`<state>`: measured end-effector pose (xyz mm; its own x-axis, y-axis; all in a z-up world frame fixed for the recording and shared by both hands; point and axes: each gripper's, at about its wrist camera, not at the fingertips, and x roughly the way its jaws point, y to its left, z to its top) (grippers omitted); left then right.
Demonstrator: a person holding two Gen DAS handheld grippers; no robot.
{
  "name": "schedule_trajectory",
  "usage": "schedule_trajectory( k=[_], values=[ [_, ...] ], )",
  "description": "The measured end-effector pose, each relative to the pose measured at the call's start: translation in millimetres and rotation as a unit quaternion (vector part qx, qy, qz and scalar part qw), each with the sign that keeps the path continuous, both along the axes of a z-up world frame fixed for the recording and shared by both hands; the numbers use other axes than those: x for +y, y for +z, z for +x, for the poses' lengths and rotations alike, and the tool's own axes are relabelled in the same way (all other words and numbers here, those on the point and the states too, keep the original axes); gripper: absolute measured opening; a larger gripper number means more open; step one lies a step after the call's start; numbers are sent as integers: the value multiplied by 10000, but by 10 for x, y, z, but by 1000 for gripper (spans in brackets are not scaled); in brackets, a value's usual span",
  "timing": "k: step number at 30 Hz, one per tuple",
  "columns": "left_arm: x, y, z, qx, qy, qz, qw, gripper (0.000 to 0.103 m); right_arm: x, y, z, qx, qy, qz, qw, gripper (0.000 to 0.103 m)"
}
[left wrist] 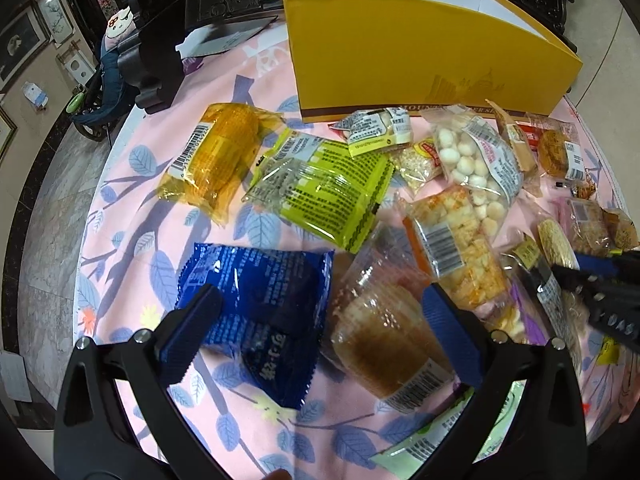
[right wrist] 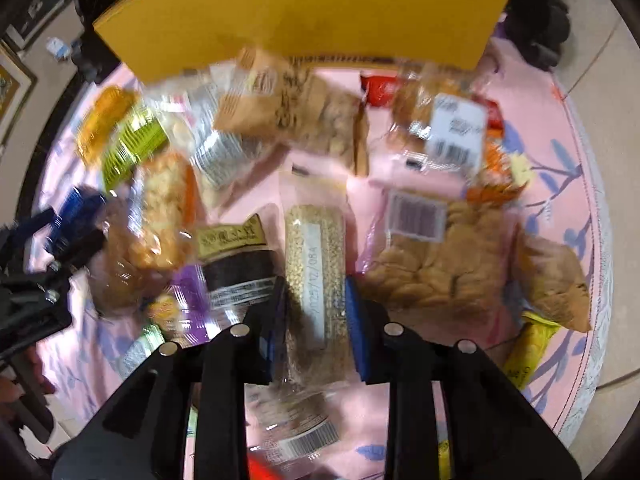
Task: Organize snacks
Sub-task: 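Grasp the blue snack bag with the left gripper while the right gripper grasps the clear grain bar pack, then carry the blue bag and grain bar pack into the yellow box and release both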
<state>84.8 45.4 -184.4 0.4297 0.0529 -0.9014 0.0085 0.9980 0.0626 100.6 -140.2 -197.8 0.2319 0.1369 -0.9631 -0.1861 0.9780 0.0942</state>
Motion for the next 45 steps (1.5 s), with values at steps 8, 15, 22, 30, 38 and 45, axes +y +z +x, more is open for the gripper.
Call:
schedule_trajectory(
  k=[8,15,22,30,38,45],
  values=[
    [183,-23,116,10,-37,-92,10000,101,-14,-70,112,11,-74,208,9998,29],
    [402,63,13,52,-147,-73,9999,101,-149,-19,20,82,-128,270,9995,29],
    [643,-170,-4,314,60,11,9995,101,-209,9,-9,110,-151,270,9995,29],
    [580,-304,83,461,251,94,9986,101,-139,0,2,99,-145,153,9997,29],
    [551,-245,56,380,344,-61,9987,72,-98,-7,-1,39,-172,148,9997,29],
    [474,-184,-44,259,444,-85,9986,66,-111,-1,-45,-16,-205,157,9997,29]
  ],
)
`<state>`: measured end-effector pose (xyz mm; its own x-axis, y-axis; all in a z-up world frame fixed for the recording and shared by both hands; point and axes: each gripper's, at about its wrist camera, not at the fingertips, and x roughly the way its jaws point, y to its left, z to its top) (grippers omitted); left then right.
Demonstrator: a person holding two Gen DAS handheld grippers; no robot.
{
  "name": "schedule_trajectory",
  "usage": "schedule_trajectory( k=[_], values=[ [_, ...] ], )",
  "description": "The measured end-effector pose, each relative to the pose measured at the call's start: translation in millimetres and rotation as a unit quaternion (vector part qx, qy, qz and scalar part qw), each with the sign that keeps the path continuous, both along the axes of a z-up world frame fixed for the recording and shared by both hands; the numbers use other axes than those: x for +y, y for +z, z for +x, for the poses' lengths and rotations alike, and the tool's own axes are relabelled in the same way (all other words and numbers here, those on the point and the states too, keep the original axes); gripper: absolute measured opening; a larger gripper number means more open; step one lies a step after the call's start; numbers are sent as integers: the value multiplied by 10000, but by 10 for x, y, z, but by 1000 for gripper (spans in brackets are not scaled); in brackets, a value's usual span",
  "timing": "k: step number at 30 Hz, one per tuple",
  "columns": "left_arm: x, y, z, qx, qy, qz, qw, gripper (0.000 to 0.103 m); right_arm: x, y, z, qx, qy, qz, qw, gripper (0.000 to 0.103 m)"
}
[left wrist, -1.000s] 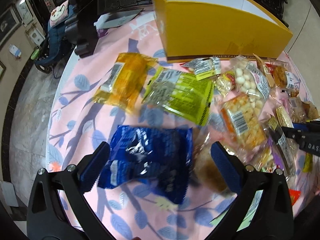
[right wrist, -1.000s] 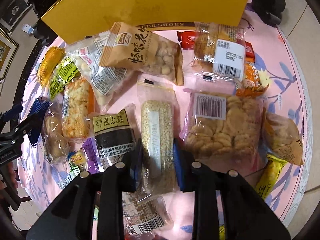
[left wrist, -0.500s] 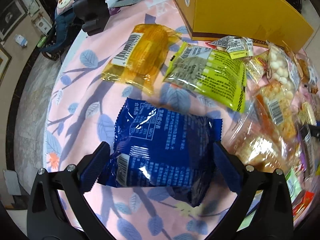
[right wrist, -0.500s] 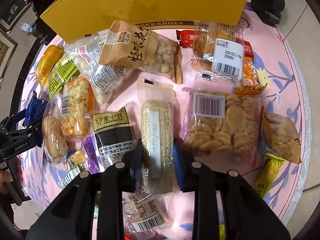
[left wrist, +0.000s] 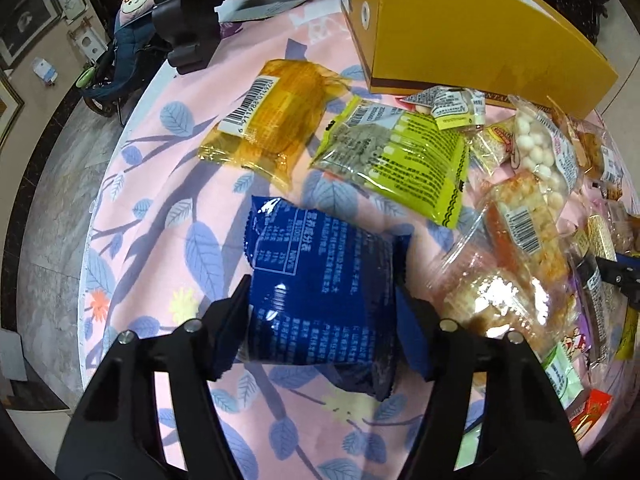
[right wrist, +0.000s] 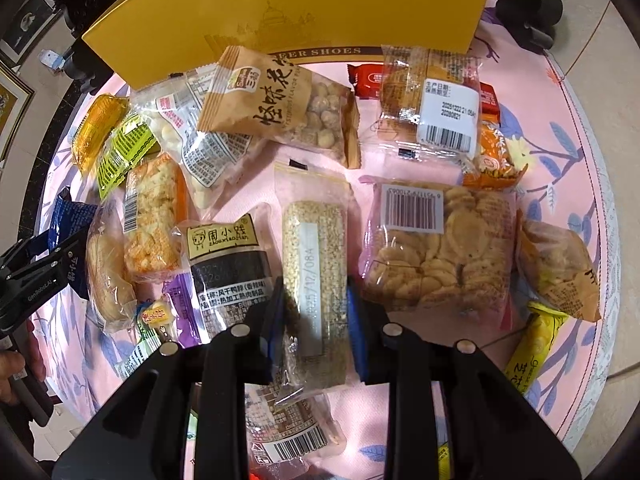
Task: Organize snacks
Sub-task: 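Carry the blue bag and grain bar pack into the yellow box and release both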
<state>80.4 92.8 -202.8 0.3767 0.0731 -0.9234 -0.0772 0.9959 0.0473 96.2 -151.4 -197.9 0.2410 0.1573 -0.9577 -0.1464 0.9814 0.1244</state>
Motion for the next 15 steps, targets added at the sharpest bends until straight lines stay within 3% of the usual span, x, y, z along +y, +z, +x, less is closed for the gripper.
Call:
schedule_trajectory(
  k=[9,15],
  values=[
    [-127,472,-72,-406,35,-291,9987,66,-37,103,-79,-98,-14,111,9999,29],
    [-378,808,-49,-661,-90,-402,9970,67,-80,370,-132,-341,-19,297,9990,29]
  ],
)
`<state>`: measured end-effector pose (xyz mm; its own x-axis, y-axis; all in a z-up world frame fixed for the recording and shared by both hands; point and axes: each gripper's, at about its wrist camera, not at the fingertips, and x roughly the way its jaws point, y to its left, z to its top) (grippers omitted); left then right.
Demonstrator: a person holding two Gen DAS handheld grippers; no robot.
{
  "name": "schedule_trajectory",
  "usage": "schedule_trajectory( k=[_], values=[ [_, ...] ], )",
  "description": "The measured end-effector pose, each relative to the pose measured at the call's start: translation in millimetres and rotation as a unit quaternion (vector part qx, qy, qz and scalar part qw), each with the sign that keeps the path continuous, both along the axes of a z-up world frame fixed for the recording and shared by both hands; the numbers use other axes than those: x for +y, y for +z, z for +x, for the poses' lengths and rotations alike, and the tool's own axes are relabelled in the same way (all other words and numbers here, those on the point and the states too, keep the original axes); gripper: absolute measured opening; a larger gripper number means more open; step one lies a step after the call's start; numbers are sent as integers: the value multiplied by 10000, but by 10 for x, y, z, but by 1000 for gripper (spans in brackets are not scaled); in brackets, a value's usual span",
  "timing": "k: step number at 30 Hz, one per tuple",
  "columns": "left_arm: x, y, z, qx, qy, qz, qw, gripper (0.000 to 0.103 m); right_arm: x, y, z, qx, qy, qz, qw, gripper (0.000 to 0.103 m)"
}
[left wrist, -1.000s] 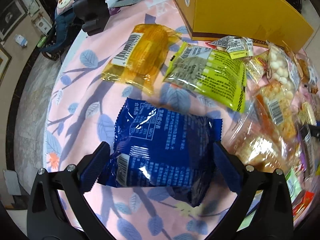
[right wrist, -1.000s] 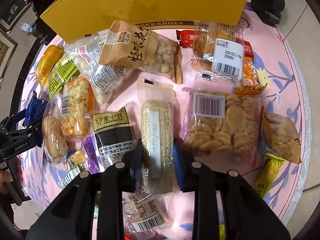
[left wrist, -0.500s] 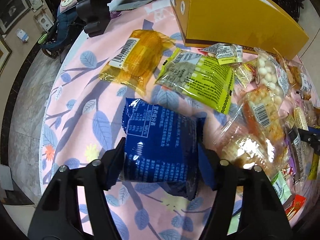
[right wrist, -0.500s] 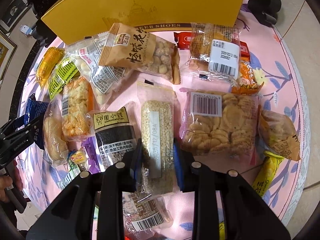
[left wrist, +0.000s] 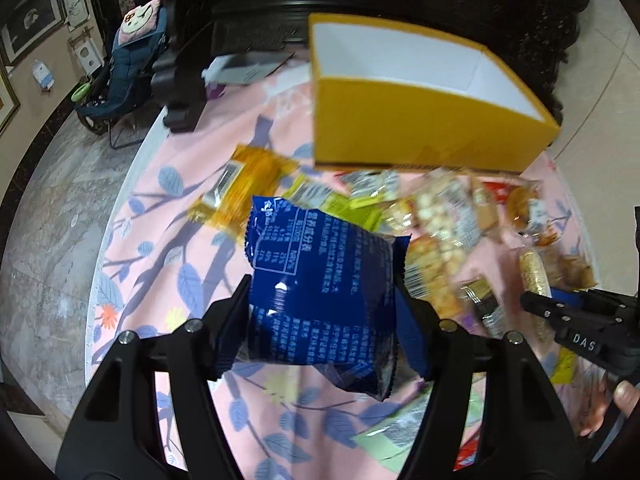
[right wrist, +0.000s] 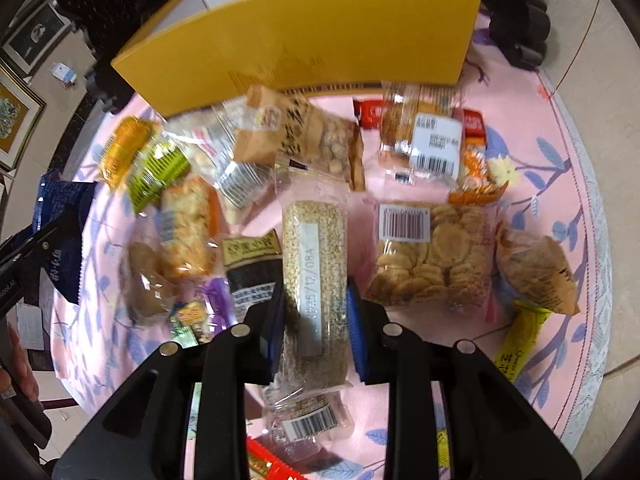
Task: Organize snacks
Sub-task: 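Carry the blue bag and grain bar pack into the yellow box and release both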
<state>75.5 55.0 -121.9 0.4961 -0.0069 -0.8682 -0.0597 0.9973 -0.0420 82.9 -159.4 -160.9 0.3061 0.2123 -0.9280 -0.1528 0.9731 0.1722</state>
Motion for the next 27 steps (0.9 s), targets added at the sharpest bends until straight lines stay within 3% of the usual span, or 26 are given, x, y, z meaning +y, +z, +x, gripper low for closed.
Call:
schedule_trajectory(
  k=[11,16,21,27],
  values=[
    [-426,182,129,-71,-146,-43,9999,67,-39,566,-46,-554,15,183,9983,29],
    [-573,449,255,-320,-254,-160,9990,67,19,885,14,-899,4,233,9957,29],
    [-634,720,415,-550,-311,-266,9976,67,-5,1129,147,-1170,-26,299,9927,29],
    [-669,851,696,-643,-341,-290,9969,67,-42,1289,424,-1335,-87,380,9903,29]
  ],
)
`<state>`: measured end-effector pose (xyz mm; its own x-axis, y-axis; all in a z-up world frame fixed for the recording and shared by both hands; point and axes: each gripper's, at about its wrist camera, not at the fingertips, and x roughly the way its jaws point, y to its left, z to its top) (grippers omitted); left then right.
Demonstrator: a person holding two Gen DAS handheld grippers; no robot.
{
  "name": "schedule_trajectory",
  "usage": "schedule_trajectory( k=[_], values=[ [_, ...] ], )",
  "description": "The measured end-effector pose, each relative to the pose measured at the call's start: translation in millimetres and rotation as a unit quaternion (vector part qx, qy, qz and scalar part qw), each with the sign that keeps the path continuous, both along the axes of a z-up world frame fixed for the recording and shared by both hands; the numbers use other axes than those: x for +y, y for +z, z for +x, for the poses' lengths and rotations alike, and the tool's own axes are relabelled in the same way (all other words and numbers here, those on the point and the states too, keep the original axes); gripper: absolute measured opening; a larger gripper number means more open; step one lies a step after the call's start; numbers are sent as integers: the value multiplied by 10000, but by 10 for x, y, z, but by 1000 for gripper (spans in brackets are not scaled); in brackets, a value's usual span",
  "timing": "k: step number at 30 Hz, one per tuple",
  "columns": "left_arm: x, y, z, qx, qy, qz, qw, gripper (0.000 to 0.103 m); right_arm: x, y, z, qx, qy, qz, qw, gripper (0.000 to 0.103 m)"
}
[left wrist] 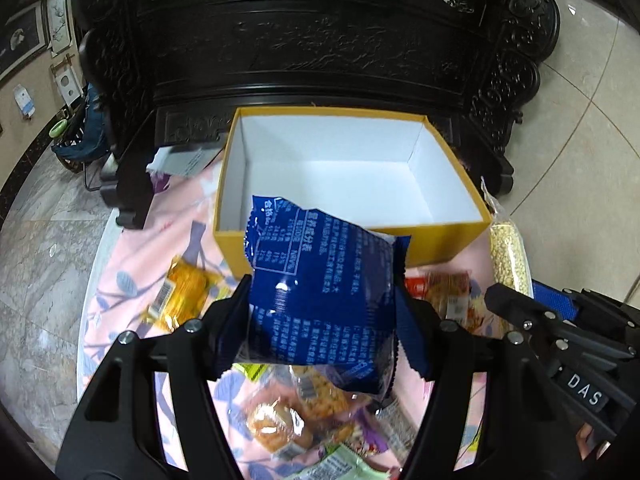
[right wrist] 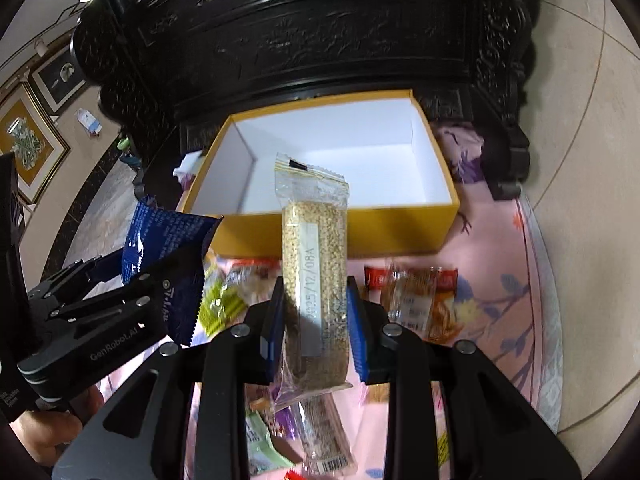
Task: Organize snacks
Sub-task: 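Carry the blue bag and grain bar pack into the yellow box and release both, then withdraw both grippers from the box back over the snacks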
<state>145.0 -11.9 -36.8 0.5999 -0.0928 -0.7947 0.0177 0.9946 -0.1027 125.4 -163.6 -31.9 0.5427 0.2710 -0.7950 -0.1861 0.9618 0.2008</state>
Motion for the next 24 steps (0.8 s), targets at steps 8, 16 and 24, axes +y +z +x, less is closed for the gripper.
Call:
schedule_trajectory(
  k=[8,16,24],
  values=[
    [32,27,927,93,88,-34,9999,69,-33,49,877,16,-104,239,9997,29],
    [217,70,1743,-94,676,95,9976,98,-18,133,1697,-17,-338,-30,9994,67],
    [307,127,1882,-147,633,121,9978,101,-150,73,1885,119,-435,93,9989,68]
  ],
)
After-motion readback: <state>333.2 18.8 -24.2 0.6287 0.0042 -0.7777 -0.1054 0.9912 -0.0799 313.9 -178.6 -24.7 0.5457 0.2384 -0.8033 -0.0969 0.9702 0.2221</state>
